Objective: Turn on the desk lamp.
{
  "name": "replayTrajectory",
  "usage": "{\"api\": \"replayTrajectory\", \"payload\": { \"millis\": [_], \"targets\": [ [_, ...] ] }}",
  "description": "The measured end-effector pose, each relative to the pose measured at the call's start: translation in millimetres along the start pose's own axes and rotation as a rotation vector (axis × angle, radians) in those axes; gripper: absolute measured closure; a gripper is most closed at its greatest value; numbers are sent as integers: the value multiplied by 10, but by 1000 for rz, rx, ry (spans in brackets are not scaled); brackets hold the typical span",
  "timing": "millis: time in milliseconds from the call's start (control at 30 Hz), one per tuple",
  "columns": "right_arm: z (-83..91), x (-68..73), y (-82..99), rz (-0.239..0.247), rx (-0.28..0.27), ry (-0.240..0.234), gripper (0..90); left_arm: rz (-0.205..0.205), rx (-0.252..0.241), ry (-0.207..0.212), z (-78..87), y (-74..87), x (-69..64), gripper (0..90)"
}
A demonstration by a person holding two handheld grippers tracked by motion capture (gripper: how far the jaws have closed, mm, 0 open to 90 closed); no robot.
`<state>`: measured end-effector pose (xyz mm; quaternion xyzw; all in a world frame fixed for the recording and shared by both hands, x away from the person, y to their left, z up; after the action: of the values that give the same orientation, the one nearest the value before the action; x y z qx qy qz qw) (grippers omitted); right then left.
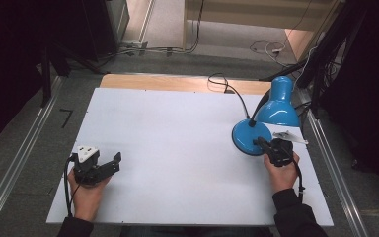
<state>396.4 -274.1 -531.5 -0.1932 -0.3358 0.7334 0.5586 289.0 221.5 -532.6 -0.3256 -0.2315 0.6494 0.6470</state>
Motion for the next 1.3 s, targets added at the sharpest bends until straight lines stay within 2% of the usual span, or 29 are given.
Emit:
{"api": "replayTrajectory", "payload": {
  "millis": [1300],
  "targets": [
    [-71, 43, -1, 30, 13, 16, 884, 4, -2, 6, 12, 1, 14, 245]
  ]
}}
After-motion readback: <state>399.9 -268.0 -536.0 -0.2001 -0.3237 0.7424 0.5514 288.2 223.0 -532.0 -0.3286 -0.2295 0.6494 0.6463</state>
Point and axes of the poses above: each handheld gripper's, and its own axes: z roughly backward along the jaws, y roughly out of its underside, x roughly to its left, the point moved 7 cm from there along -z, roughly forward along the jaws, and after that the axes turned 9 degrees about x, right-handed, at the moved point
